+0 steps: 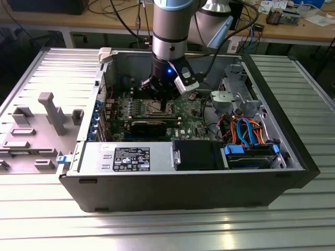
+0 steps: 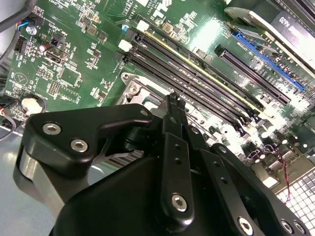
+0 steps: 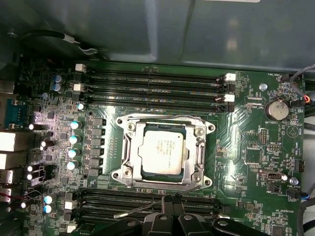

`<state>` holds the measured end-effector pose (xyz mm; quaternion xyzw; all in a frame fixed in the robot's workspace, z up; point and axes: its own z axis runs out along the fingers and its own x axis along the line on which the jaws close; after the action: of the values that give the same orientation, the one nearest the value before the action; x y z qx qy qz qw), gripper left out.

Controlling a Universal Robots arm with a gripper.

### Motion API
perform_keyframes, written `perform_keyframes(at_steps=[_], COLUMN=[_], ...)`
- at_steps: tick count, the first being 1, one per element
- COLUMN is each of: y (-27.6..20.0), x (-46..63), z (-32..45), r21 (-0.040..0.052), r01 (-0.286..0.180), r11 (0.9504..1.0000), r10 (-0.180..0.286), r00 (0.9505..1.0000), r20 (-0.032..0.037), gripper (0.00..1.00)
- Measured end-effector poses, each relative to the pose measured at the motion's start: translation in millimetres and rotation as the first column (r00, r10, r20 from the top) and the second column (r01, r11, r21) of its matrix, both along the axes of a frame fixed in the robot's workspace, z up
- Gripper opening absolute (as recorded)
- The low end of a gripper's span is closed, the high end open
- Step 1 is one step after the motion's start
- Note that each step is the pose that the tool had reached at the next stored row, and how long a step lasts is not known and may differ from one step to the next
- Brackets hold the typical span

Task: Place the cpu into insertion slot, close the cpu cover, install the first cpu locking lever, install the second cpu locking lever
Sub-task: 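Install the second cpu locking lever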

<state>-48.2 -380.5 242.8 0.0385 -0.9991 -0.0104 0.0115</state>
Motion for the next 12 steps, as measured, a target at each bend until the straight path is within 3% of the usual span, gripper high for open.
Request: perform_keyframes(at_steps=[2, 12], y=[0.0, -3.2], x=[0.0, -6.0], z=[0.2, -0.1], r21=[0.0000, 0.0000], r01=[0.000, -0.001], r11=[1.0000, 1.0000], r10=[0.000, 0.001], r00=[1.0000, 1.0000], r20=[-0.0035, -0.0036], gripper=[0.11, 0.11])
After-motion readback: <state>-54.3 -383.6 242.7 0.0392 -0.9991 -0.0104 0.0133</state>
